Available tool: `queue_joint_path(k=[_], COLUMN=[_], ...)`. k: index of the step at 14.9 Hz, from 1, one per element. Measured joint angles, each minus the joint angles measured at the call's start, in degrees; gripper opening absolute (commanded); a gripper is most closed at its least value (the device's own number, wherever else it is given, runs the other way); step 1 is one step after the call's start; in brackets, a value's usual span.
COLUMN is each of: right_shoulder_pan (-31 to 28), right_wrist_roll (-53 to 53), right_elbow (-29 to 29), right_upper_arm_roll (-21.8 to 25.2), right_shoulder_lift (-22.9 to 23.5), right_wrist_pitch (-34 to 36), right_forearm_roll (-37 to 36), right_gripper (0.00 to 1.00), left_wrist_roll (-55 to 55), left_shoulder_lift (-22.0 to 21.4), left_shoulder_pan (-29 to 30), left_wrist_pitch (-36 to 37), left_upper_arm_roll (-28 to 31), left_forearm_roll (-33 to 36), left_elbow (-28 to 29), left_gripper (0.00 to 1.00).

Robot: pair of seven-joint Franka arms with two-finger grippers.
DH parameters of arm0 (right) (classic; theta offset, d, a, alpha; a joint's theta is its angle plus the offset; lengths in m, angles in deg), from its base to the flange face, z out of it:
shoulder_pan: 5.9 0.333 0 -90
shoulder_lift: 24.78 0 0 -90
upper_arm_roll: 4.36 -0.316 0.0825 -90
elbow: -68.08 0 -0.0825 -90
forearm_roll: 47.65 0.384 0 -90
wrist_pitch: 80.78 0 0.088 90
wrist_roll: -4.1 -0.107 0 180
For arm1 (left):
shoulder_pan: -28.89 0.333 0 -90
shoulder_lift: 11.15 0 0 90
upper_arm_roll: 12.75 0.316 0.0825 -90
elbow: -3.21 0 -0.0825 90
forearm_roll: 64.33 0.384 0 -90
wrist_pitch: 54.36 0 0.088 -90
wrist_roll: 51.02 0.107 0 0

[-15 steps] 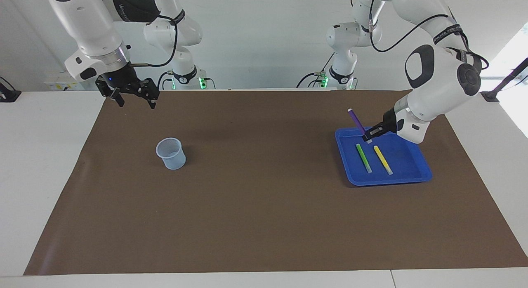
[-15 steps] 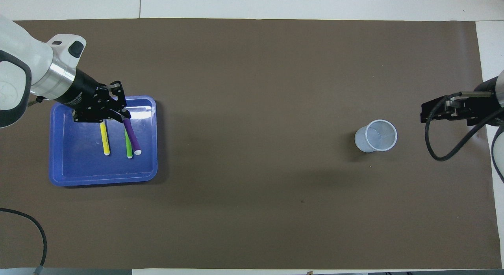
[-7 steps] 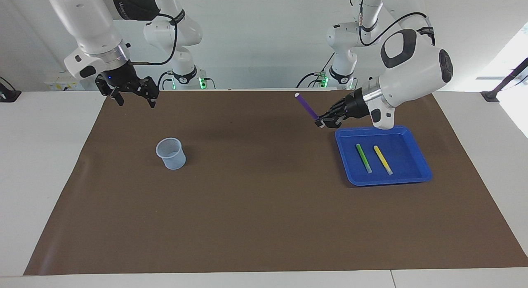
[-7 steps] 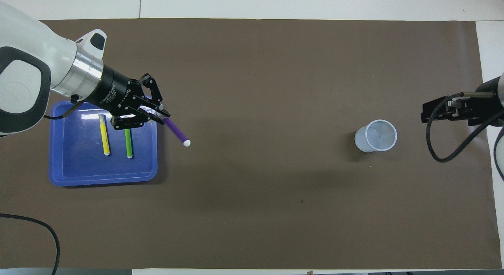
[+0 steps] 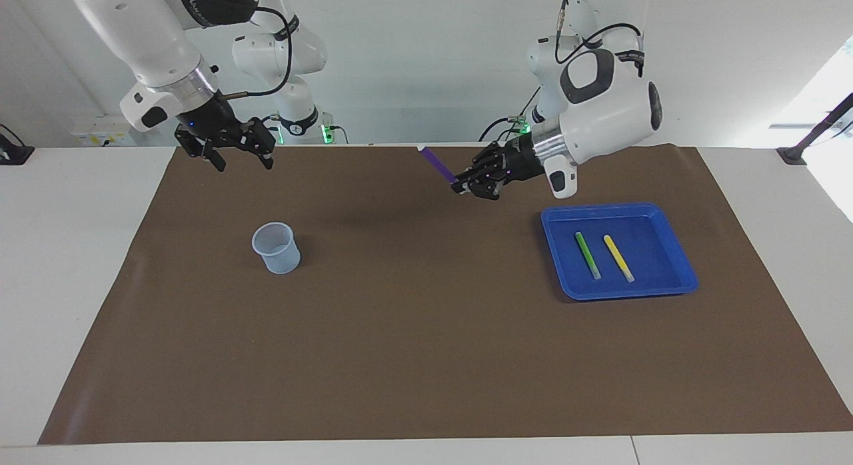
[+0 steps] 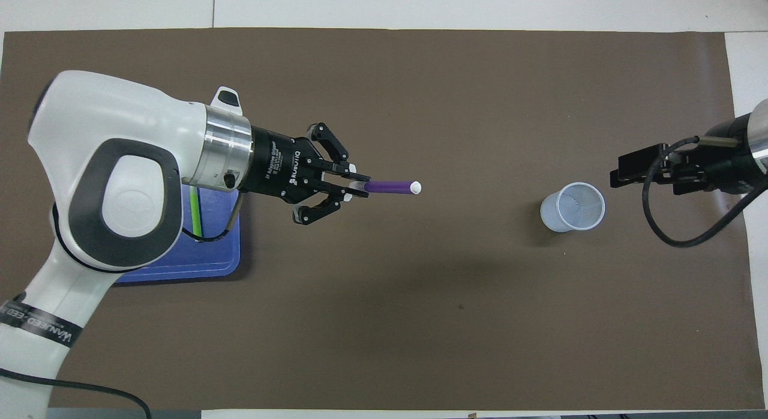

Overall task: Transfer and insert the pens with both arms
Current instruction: 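Lift the purple pen with the left gripper while the right gripper approaches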

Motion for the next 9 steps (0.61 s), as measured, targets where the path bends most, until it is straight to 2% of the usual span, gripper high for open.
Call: queue_joint_path(k=[4,9], right_shoulder_pan=[0.01,0.05], right_wrist_roll=[0.00,-4.76], right_elbow=[0.01,0.00], right_upper_arm_roll=[-0.37,-3.01], right_shoulder_lift=[0.00,0.00], right_wrist_pitch=[-0.66,-3.36], right_forearm_roll=[8.17,17.76], right_gripper=[1.00,1.00], left_wrist_roll=[-2.56,-7.18], left_shoulder_lift=[-2.89,-3.82], left_shoulder_pan=[-3.06,-5.45], left_wrist_pitch=[-7.60,-14.06], left_upper_arm_roll=[-0.09,-0.09], left_forearm_roll=[-8.12,-11.55], left_elbow=[6.23,7.99], left_gripper=[0.00,0.00])
